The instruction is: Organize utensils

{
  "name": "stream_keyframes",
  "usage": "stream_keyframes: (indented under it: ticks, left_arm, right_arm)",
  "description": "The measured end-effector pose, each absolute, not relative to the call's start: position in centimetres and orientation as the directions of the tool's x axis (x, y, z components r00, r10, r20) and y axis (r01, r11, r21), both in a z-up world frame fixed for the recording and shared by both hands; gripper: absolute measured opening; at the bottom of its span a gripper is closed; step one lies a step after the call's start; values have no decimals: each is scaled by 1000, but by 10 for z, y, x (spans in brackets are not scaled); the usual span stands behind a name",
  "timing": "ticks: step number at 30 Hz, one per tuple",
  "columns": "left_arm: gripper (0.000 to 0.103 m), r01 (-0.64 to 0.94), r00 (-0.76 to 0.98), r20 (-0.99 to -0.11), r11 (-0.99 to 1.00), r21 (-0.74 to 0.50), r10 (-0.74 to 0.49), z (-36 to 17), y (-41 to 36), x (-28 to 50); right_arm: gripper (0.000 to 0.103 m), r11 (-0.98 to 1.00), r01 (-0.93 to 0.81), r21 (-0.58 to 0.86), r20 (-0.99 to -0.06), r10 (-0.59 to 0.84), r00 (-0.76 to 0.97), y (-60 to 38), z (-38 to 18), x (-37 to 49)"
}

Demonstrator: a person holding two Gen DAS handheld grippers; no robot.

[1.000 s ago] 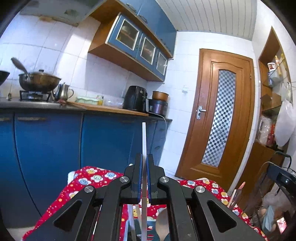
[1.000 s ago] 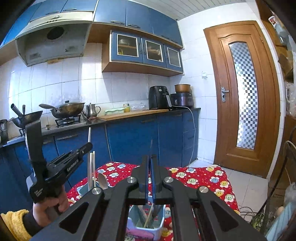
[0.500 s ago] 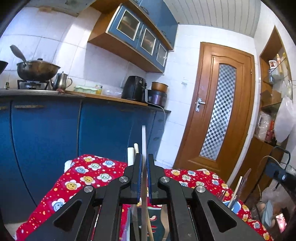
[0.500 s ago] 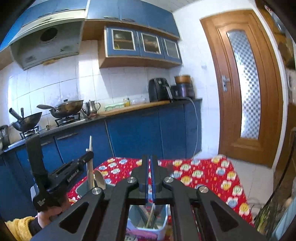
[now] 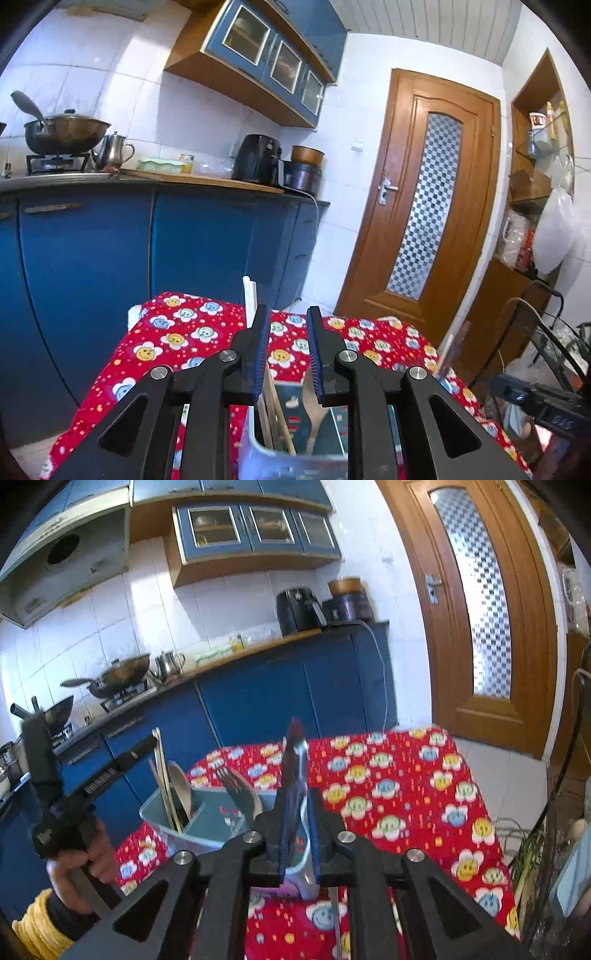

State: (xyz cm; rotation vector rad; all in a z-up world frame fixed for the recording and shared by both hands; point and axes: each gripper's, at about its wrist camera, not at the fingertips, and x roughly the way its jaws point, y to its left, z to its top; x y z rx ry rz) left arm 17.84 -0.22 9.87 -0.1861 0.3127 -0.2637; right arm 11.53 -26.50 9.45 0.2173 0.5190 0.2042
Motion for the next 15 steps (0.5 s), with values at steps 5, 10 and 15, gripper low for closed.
stream_keyframes:
  ticks: [5, 10, 15]
  left_arm:
    - [20, 240, 903, -313, 950, -199, -294, 103, 2, 158]
    - [20, 235, 889, -364, 959, -161, -279, 99, 6, 138]
    - [20, 218, 873, -413, 965, -145, -259, 90, 10, 125]
  right_arm:
    - [15, 959, -129, 253, -530, 248, 811, -263, 80, 110]
    - [16, 954, -142, 265, -591, 277, 758, -260, 65, 114]
    - [19, 950, -146, 276, -674, 300, 675, -256, 44, 126]
